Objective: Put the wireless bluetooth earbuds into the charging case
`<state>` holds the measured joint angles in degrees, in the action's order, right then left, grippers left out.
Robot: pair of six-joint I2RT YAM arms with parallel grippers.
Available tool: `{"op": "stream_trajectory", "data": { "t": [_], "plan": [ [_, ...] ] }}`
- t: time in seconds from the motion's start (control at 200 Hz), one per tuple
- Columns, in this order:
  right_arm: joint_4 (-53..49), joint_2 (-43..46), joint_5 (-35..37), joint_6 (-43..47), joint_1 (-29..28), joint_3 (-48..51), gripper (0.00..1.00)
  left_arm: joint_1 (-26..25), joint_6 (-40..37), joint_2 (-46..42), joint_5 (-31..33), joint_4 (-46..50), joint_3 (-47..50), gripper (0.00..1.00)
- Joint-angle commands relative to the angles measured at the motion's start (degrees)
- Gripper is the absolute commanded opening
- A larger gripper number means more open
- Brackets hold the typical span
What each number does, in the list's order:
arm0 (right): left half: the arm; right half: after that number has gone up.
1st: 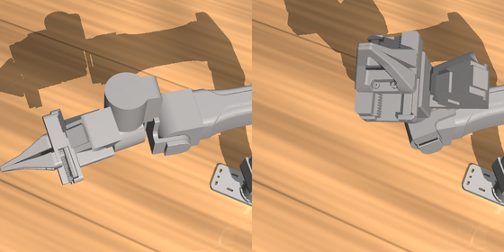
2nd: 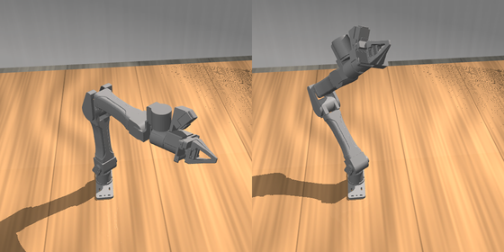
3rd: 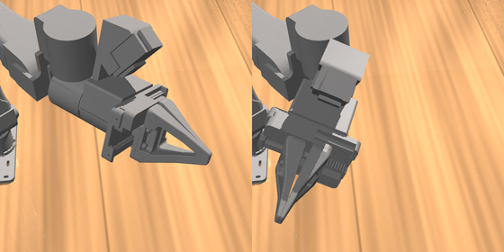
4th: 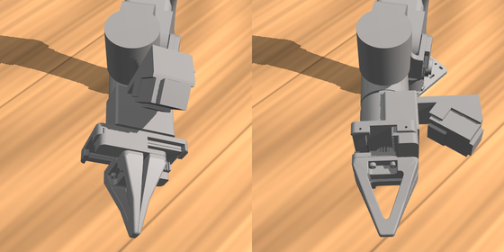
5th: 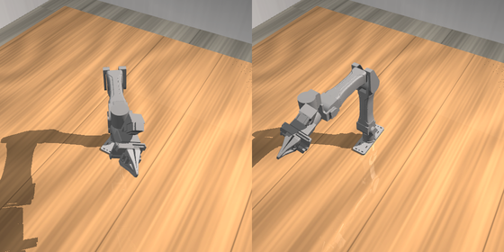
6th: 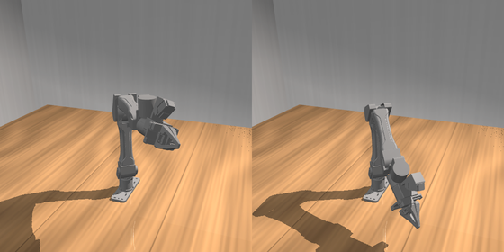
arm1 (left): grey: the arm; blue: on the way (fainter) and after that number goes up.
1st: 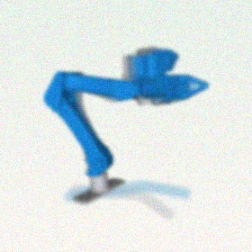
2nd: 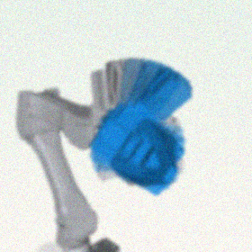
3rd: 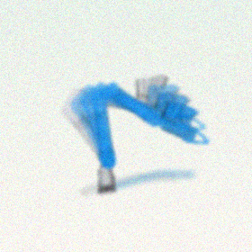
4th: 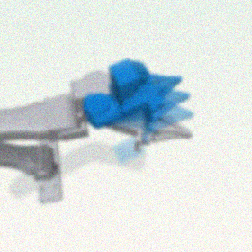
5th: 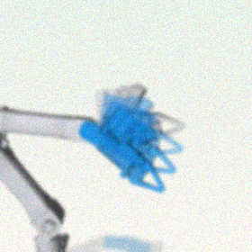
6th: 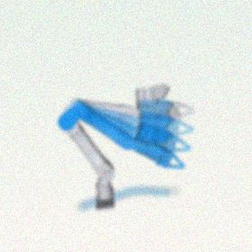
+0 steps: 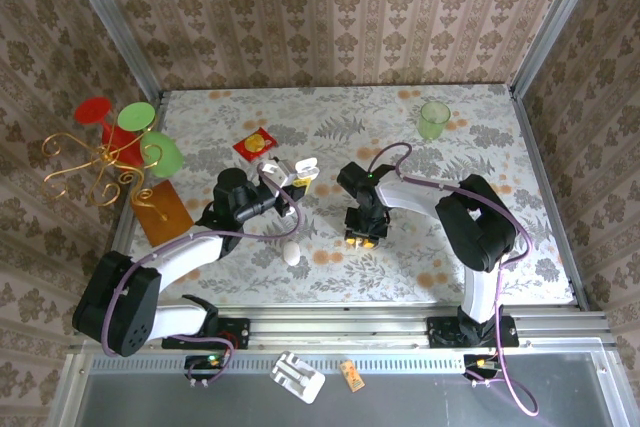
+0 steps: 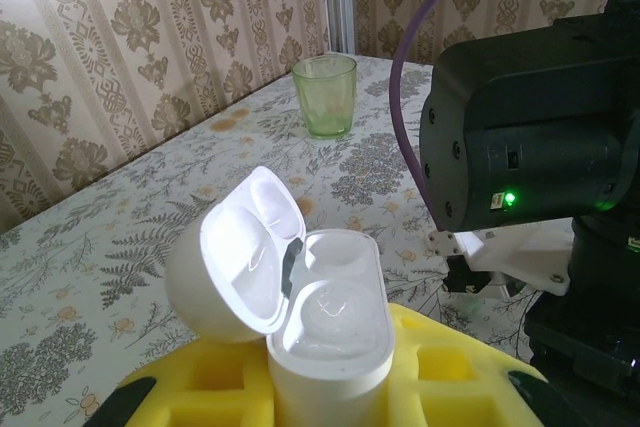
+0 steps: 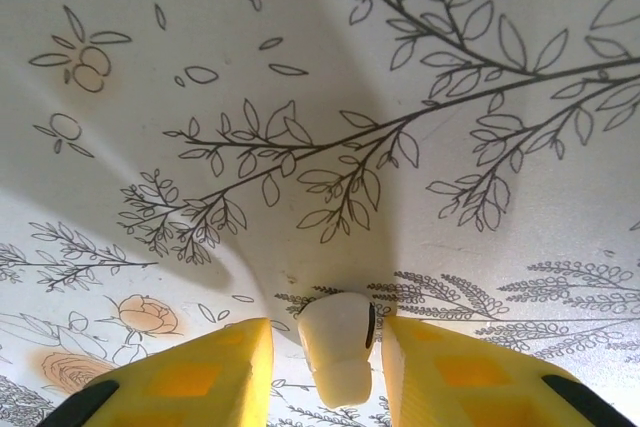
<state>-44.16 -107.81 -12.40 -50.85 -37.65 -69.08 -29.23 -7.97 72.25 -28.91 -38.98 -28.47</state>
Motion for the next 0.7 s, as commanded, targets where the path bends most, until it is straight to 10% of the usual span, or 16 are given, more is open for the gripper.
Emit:
{"op": "stream_trajectory", "data": {
  "t": [0.0, 0.695],
  "plan": [
    [-2.71, -0.35, 1.69, 0.92, 0.3, -1.96, 0.35, -0.39, -1.61, -1.25, 0.25, -0.13, -0.88, 0.0],
    [-4.03, -4.54, 1.78, 1.75, 0.91, -3.27, 0.25, -0.21, -2.28, -1.24, 0.96, -0.23, -0.1, 0.0]
  ]
}}
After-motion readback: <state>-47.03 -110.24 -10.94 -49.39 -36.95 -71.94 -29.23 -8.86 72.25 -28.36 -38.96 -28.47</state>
